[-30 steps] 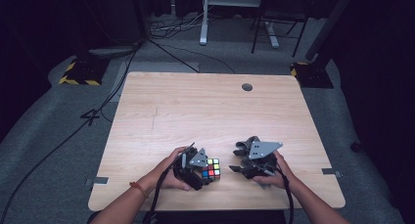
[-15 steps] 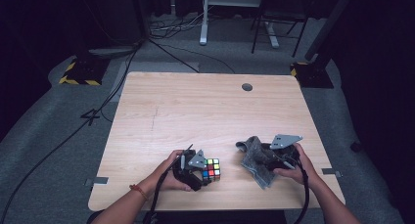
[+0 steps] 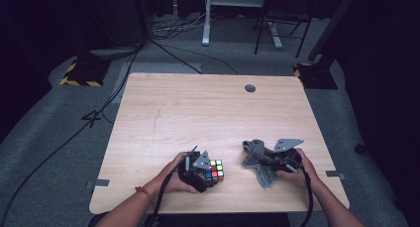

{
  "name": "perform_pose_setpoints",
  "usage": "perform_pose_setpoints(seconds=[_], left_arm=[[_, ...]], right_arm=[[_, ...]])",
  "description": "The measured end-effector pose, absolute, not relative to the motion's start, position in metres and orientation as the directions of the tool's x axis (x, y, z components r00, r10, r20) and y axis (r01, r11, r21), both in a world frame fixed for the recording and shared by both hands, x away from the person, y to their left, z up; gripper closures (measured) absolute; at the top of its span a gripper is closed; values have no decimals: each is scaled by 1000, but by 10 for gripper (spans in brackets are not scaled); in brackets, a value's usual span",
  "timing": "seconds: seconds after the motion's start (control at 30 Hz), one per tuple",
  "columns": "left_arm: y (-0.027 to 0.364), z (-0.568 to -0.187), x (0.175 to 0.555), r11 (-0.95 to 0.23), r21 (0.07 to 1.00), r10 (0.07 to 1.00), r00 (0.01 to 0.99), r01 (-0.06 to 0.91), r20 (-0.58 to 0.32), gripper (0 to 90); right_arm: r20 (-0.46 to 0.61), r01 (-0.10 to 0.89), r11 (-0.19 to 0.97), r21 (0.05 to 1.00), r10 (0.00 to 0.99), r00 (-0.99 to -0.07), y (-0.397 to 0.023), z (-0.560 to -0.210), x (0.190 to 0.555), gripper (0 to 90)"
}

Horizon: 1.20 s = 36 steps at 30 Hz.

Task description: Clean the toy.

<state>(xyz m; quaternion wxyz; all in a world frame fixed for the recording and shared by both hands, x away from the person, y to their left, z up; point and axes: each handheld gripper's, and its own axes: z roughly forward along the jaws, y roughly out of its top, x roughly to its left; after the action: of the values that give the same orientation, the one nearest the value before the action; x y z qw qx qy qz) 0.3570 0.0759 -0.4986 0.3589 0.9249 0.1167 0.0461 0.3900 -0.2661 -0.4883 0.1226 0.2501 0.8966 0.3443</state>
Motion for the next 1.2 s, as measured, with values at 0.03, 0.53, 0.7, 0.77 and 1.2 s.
perform_pose_setpoints(seconds=[0.03,0.53,0.7,0.77,1.2], left_arm=[[76,-498,357,-714,673,248,969,193,-14,259],[73,-481,356,-724,673,251,966,148,57,336],[69,-475,355,-734,665,255,963,137,84,337],[64,-474,354,-749,651,252,962,127,102,337],[50,-467,351,-768,630,256,957,116,136,337]], right_arm=[[-52,356,641,680,527,-848,-266,-488,390,710],[-43,250,587,770,439,-898,-250,-464,372,736],[-34,205,554,807,389,-920,-234,-447,364,735],[-36,179,546,819,360,-932,-225,-438,360,735],[-30,118,583,804,238,-971,-164,-426,352,729]])
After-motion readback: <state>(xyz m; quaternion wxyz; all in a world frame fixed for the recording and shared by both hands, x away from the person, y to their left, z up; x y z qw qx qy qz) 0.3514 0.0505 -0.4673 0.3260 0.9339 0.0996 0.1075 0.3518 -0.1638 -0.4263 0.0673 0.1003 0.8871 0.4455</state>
